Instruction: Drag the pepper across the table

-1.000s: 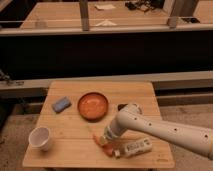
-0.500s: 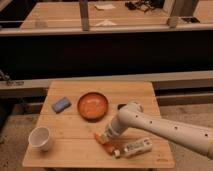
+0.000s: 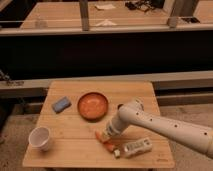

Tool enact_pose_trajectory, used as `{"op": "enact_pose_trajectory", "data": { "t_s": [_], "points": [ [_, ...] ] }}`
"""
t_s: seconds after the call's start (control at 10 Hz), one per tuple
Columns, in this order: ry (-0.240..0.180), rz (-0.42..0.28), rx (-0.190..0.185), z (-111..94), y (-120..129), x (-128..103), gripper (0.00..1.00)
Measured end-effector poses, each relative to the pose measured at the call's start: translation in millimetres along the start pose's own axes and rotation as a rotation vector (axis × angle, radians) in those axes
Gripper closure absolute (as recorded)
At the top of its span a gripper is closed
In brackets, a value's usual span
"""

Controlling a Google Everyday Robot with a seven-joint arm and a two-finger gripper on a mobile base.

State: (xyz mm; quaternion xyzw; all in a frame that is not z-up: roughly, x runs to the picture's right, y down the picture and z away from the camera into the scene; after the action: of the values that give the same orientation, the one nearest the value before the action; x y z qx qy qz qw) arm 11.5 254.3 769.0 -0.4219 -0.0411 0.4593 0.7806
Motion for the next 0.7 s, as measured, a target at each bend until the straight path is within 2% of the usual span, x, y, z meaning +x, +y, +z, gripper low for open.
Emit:
{"op": "enact_pose_trajectory", "data": {
  "t_s": [0.7],
  "points": [
    [0.008, 0.004, -0.011, -3.2, -8.5, -4.1, 0.90]
  ]
}}
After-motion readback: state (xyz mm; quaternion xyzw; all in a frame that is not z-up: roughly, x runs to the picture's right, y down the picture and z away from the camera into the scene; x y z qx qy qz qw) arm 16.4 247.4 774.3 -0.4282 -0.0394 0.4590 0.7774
